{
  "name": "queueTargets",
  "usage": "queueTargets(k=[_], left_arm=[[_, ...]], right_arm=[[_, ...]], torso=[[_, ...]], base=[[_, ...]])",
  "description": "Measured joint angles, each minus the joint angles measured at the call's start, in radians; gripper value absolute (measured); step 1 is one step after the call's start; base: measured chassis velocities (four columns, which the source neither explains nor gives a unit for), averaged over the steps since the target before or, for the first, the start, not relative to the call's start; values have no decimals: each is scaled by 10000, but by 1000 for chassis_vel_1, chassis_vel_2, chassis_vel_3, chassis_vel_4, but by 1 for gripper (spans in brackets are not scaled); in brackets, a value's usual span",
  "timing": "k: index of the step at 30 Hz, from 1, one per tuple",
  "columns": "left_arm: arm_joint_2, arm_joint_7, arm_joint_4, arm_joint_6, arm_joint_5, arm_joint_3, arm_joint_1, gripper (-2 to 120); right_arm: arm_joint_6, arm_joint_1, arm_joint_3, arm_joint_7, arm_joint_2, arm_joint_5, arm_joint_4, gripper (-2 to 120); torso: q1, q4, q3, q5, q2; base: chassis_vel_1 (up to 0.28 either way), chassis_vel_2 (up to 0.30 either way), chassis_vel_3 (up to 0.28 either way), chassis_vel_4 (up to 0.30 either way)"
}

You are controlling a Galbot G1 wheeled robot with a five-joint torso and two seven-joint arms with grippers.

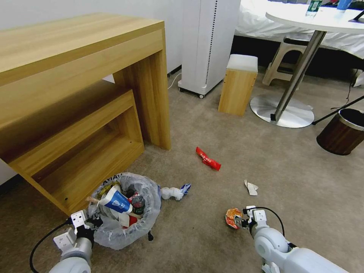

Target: Pick up the trash bin and place the garbage on the floor into it.

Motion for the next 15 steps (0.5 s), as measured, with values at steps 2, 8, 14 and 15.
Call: queueTargets(k=[2, 8, 14, 15], left_arm=[[24, -12, 18, 0, -53, -3, -64, 1], [21, -28, 101, 0, -100, 54, -227, 1], [-65, -28, 184, -17, -59, 104, -244, 1], [-68, -27, 185, -19, -56, 95, -231, 1]], right_arm=[[107, 132, -228, -139, -382, -122, 6, 85], [636, 192, -581, -843, -1179, -701, -187, 84], [2793, 485, -1023, -2879, -1113, -2698, -1490, 81], [3673, 567, -1117, -3599, -1036, -3322, -1962, 80]], torso=[[0, -1, 0, 1, 0], [0, -7, 0, -3, 0], [0, -1, 0, 2, 0], [0, -2, 0, 6, 0]], base=[[0, 0, 0, 0], [0, 0, 0, 0], [0, 0, 0, 0], [0, 0, 0, 0]])
